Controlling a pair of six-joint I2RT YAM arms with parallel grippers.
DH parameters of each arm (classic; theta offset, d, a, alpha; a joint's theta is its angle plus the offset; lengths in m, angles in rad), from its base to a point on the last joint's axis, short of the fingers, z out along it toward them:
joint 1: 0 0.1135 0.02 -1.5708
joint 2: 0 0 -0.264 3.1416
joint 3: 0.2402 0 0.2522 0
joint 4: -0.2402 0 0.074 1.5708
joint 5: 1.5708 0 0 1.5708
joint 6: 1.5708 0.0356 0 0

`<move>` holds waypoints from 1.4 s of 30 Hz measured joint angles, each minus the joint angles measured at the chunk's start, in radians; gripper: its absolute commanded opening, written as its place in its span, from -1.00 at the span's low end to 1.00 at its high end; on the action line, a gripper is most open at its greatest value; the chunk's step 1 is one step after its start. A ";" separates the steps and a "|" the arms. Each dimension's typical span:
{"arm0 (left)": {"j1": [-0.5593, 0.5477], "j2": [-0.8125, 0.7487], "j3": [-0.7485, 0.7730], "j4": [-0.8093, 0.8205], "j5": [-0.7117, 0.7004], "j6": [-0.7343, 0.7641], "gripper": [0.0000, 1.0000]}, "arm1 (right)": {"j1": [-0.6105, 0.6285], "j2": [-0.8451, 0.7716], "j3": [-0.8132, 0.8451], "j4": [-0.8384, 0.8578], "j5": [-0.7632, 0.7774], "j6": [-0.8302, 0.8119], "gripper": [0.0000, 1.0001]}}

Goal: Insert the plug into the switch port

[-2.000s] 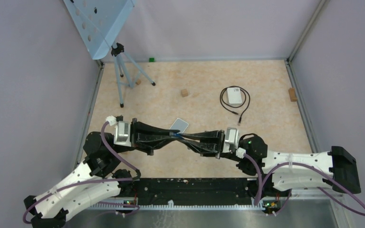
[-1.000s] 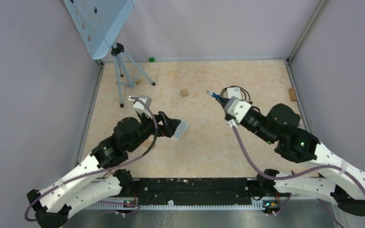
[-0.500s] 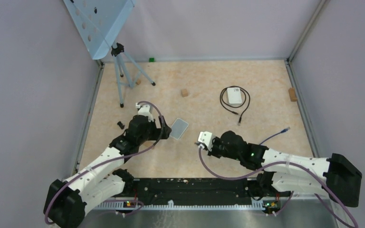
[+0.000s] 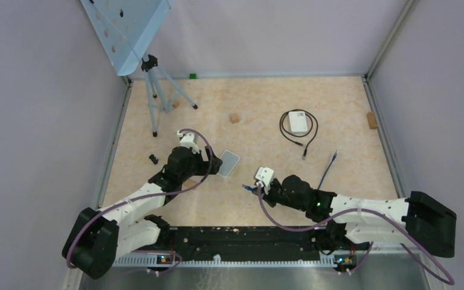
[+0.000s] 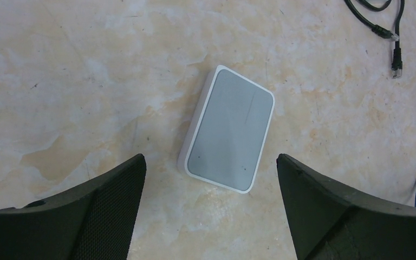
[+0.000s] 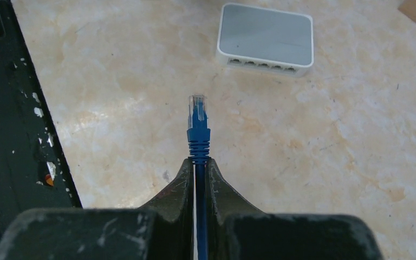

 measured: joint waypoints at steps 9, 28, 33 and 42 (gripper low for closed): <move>0.008 0.072 -0.047 0.105 0.023 0.002 0.82 | 0.000 0.077 -0.005 0.038 0.097 0.060 -1.00; 0.013 0.287 -0.043 0.252 0.122 0.029 0.62 | 0.062 0.526 0.191 0.146 0.331 0.091 -1.00; 0.014 0.318 -0.043 0.299 0.143 0.034 0.57 | 0.062 0.570 0.193 0.182 0.364 0.062 -1.00; 0.014 0.336 -0.043 0.322 0.154 0.037 0.45 | 0.063 0.639 0.207 0.243 0.396 0.016 -1.00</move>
